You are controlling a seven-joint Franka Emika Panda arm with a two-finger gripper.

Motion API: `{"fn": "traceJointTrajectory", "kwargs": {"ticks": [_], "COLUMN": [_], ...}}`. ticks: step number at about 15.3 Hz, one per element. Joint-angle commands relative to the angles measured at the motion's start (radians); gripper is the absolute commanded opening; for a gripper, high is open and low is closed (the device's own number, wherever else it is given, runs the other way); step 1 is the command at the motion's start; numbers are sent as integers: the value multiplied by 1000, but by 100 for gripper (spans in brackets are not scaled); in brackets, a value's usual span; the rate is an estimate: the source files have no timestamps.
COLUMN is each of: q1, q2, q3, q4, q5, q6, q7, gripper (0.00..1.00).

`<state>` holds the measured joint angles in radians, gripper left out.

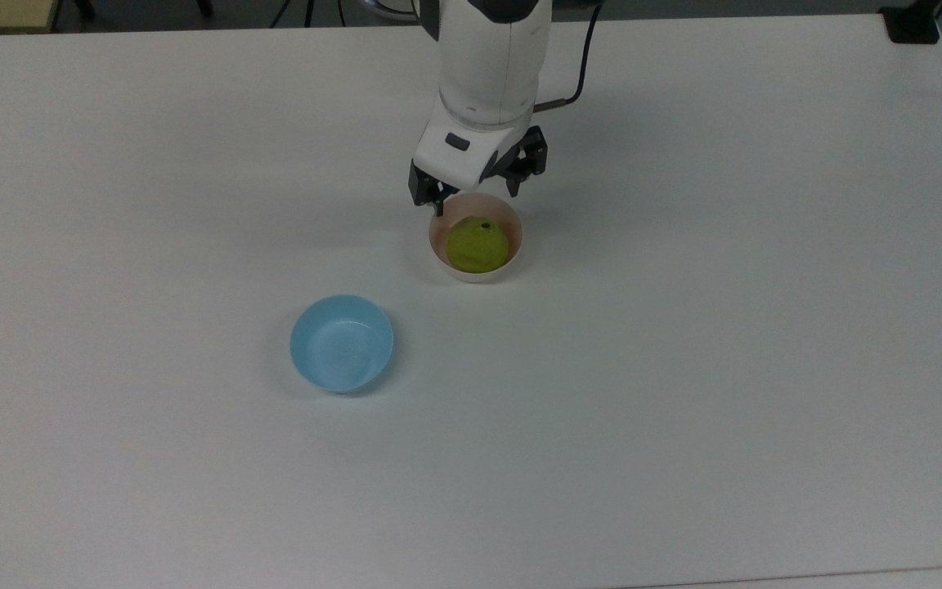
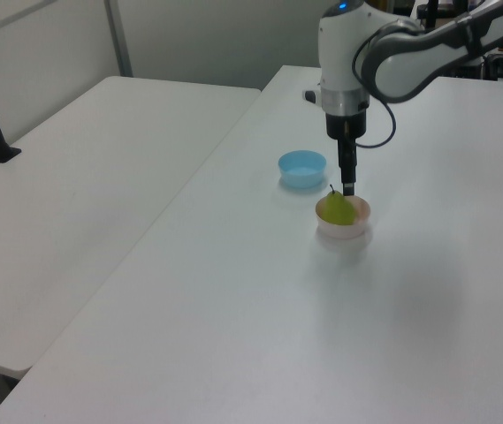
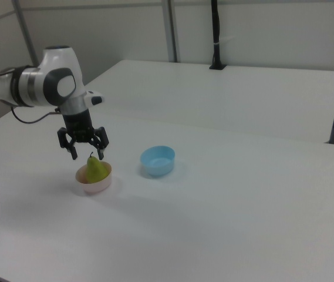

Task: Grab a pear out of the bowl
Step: 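Lower the gripper around the pear and close on it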

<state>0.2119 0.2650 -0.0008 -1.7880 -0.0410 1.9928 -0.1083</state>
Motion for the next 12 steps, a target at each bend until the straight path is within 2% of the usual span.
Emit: {"fn": "traceJointTrajectory", "kwargs": {"ticks": [1,4,12], "q1": [11,11,23], "q2": [13,30,63], "q3": [-11,-10,-10], "q4": [-44,-44,-57], "q5": [-28,-36,-36], "q6": [80,89,155], "q7": [-19,-19,-11], "gripper": [94,89,89]}}
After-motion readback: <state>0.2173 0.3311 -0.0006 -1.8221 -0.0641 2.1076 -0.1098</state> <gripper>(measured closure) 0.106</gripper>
